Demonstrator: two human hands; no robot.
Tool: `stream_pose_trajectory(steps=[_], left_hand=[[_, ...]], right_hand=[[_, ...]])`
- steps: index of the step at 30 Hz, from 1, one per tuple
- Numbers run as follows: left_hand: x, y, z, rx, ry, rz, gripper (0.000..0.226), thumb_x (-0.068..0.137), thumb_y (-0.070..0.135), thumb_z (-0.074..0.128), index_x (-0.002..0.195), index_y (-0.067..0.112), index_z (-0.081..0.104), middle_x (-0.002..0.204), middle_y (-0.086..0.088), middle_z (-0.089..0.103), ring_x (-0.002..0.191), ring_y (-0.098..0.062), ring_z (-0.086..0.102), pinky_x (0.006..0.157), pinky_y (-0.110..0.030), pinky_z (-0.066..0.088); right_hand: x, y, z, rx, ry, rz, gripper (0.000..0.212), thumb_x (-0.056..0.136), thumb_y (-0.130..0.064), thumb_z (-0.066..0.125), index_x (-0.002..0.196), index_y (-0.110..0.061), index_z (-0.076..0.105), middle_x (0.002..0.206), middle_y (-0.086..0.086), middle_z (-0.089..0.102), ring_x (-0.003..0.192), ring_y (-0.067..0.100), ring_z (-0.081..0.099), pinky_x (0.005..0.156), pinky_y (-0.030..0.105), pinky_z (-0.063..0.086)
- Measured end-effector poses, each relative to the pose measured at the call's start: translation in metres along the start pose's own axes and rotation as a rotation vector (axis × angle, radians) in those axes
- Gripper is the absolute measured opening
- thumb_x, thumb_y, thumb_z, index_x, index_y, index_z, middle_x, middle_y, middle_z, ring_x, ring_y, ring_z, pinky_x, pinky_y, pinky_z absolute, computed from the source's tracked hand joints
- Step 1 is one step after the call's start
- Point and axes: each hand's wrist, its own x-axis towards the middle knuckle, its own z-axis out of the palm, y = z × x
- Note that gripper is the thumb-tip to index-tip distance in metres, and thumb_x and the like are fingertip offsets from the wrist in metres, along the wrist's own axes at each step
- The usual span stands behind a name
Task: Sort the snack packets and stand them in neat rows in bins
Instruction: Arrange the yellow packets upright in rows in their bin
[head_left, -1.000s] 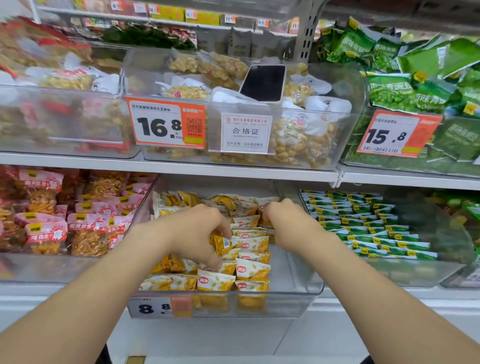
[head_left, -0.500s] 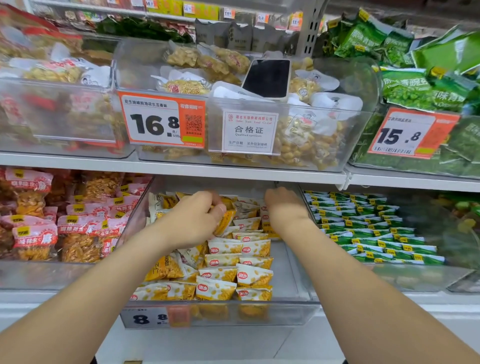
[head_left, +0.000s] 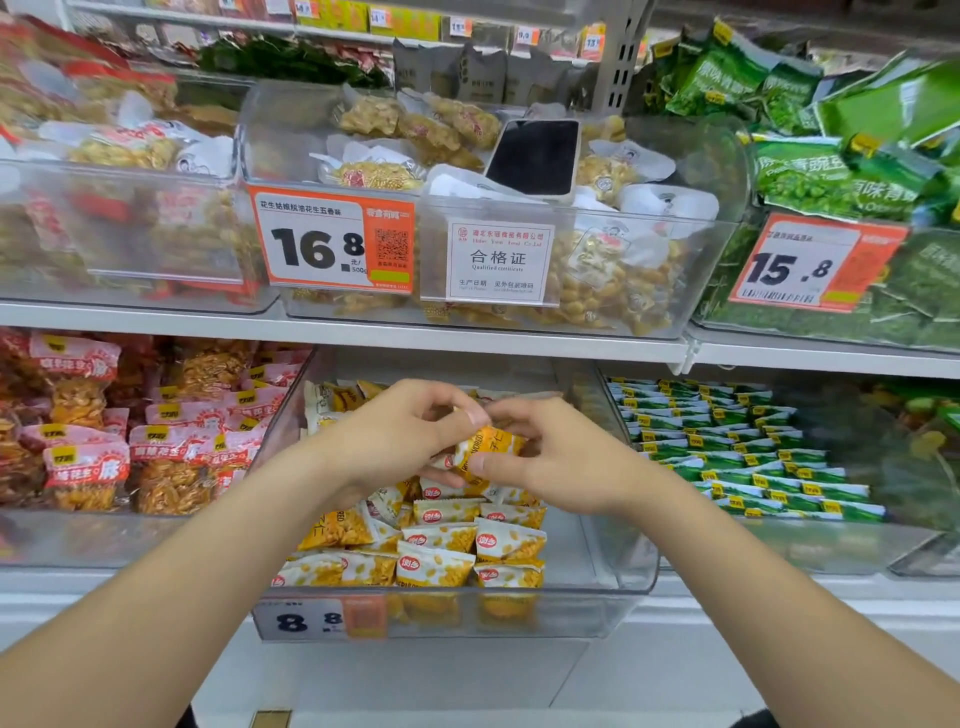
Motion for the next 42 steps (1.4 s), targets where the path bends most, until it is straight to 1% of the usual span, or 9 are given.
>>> stream_pose_trajectory(steps=[4,8,12,17,20,24,27,33,42], left_hand=[[-0.006,0.009,0.012,-0.105,0.033,0.037,0.029,0.089,0.021,0.082,0.113,0.007,0.075,0.1,-0.012,0.08,0.093,-0.024,0.079,0.083,-0.038,0.066],[-0.009,0.011,0.018,-0.154,0.034,0.016,0.028,0.086,0.017,0.084,0.112,0.008,0.078,0.1,-0.012,0.081,0.097,-0.029,0.079,0.083,-0.04,0.066],[-0.01,0.01,0.025,-0.333,-0.007,-0.019,0.028,0.095,0.023,0.075,0.121,0.012,0.075,0.113,-0.013,0.079,0.105,-0.025,0.076,0.093,-0.043,0.063],[-0.009,0.005,0.04,-0.171,0.064,0.1,0.016,0.097,0.022,0.074,0.113,0.019,0.078,0.103,-0.011,0.08,0.102,-0.033,0.076,0.086,-0.052,0.064],[-0.006,0.006,0.046,-0.024,0.071,0.202,0.014,0.095,0.026,0.079,0.108,0.026,0.076,0.098,-0.005,0.08,0.094,-0.03,0.077,0.081,-0.054,0.065],[-0.001,0.003,0.053,0.373,0.122,0.294,0.03,0.078,0.036,0.09,0.094,0.03,0.067,0.08,0.006,0.076,0.068,-0.013,0.074,0.07,-0.049,0.062],[0.005,0.003,0.06,0.435,0.175,0.241,0.032,0.075,0.035,0.092,0.089,0.029,0.064,0.074,0.007,0.074,0.062,-0.009,0.072,0.064,-0.042,0.062],[0.034,0.007,0.081,0.481,-0.031,0.134,0.037,0.07,0.037,0.097,0.091,0.024,0.07,0.083,0.002,0.075,0.075,-0.021,0.071,0.061,-0.038,0.056],[0.078,-0.016,0.116,0.888,0.051,0.129,0.04,0.07,0.034,0.097,0.102,0.031,0.072,0.103,0.004,0.067,0.108,-0.027,0.058,0.088,-0.04,0.047]], right_hand=[[-0.012,-0.004,-0.004,0.172,0.154,0.052,0.038,0.091,-0.028,0.083,0.127,-0.024,0.072,0.102,-0.003,0.08,0.092,0.013,0.077,0.081,0.039,0.065],[-0.029,-0.009,-0.01,0.553,0.11,0.217,0.035,0.09,-0.008,0.082,0.122,-0.007,0.069,0.11,0.02,0.077,0.102,0.031,0.077,0.084,0.044,0.066],[-0.039,-0.013,-0.019,0.793,0.075,0.217,0.037,0.089,-0.003,0.079,0.123,0.001,0.065,0.119,0.025,0.073,0.107,0.037,0.076,0.084,0.044,0.065],[-0.044,-0.015,-0.027,0.21,0.243,0.189,0.02,0.082,-0.012,0.088,0.099,-0.017,0.078,0.088,0.004,0.081,0.083,0.017,0.078,0.082,0.036,0.064],[-0.049,-0.016,-0.038,0.171,0.274,0.183,0.015,0.083,-0.007,0.086,0.093,-0.017,0.08,0.081,0.003,0.08,0.071,0.01,0.073,0.069,0.03,0.058],[-0.053,-0.009,-0.045,0.128,0.249,0.206,0.016,0.085,-0.007,0.084,0.097,-0.015,0.078,0.079,0.003,0.08,0.075,0.015,0.077,0.074,0.033,0.064],[-0.054,0.001,-0.056,-0.135,0.508,0.27,0.009,0.084,-0.016,0.076,0.078,-0.022,0.079,0.06,-0.008,0.072,0.064,0.004,0.07,0.066,0.021,0.055],[-0.061,0.017,-0.062,-0.125,0.552,0.41,0.015,0.088,-0.017,0.066,0.075,-0.02,0.074,0.068,0.002,0.073,0.071,0.022,0.075,0.072,0.043,0.066],[-0.063,0.028,-0.069,-0.084,0.537,0.463,0.01,0.091,-0.019,0.066,0.084,-0.016,0.072,0.073,0.01,0.074,0.062,0.031,0.076,0.063,0.048,0.066]])
